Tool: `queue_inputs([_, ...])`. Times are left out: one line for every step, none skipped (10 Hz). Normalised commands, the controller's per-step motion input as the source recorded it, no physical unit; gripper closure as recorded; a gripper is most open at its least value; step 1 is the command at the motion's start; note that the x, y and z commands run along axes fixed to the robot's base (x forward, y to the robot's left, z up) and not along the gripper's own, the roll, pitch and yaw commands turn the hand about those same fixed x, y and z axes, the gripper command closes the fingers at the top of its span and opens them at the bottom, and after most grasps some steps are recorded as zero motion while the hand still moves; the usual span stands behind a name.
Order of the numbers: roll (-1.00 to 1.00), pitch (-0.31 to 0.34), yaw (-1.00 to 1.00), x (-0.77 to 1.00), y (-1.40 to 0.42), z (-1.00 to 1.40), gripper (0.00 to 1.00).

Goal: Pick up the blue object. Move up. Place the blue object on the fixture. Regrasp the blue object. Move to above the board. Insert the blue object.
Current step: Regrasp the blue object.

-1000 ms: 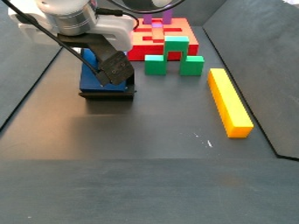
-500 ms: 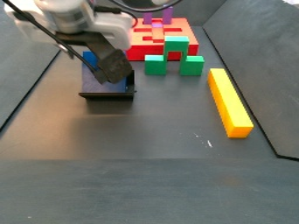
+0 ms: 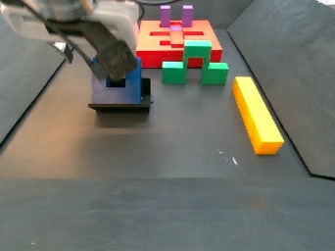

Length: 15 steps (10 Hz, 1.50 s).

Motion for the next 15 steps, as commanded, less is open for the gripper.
queue_inputs([1.0,-0.197,0.13,-0.27,-0.17,0.22,0.0])
queue_inputs([1.0,-0.191,0.15,-0.21,-0.19,0.16,0.0])
queue_inputs([1.0,-0.206,0.21,-0.04,-0.21,0.14,0.0])
queue_inputs([1.0,-0.166,0.25,0.0,-0.16,0.1,0.0])
queue_inputs([1.0,-0.051,0.25,0.06,-0.1,0.21,0.0])
queue_inputs([1.0,0.049,0.23,0.43,0.0,0.41,0.0])
queue_inputs([0.96,0.366,0.15,0.6,0.0,0.34,0.0])
queue_inputs([1.0,0.36,0.1,0.51,0.0,0.17,0.0])
queue_inputs([1.0,0.377,0.09,0.43,-0.05,0.01,0.0])
queue_inputs([1.0,0.38,0.11,0.39,-0.06,0.03,0.0])
queue_inputs([1.0,0.371,0.13,0.37,-0.06,0.02,0.0])
queue_inputs([1.0,0.346,0.15,0.39,-0.08,0.0,0.0])
queue_inputs([1.0,0.314,0.16,0.41,-0.12,0.0,0.0])
queue_inputs([1.0,0.297,0.19,0.36,-0.15,0.0,0.0])
queue_inputs([1.0,0.291,0.24,0.25,-0.21,-0.04,0.0])
